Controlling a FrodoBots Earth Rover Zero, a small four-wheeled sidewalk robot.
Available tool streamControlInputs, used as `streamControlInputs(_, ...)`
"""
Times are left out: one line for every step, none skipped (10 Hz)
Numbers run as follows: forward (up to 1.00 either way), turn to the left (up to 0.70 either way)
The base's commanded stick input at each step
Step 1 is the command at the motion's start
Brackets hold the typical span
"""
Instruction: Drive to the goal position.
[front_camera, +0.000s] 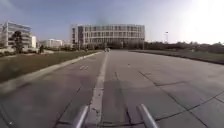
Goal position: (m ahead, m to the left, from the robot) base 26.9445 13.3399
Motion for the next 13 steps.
streamControlInputs(0.7,-0.14)
streamControlInputs(0.7,-0.14)
streamControlInputs(0.7,-0.14)
streamControlInputs(0.7,-0.14)
streamControlInputs(0.7,-0.14)
streamControlInputs(0.7,-0.14)
streamControlInputs(0.7,-0.14)
streamControlInputs(0.7,-0.11)
streamControlInputs(0.7,0.0)
streamControlInputs(0.65,0.0)
streamControlInputs(0.45,0.0)
streamControlInputs(0.38,0.0)
streamControlInputs(0.44,0.0)
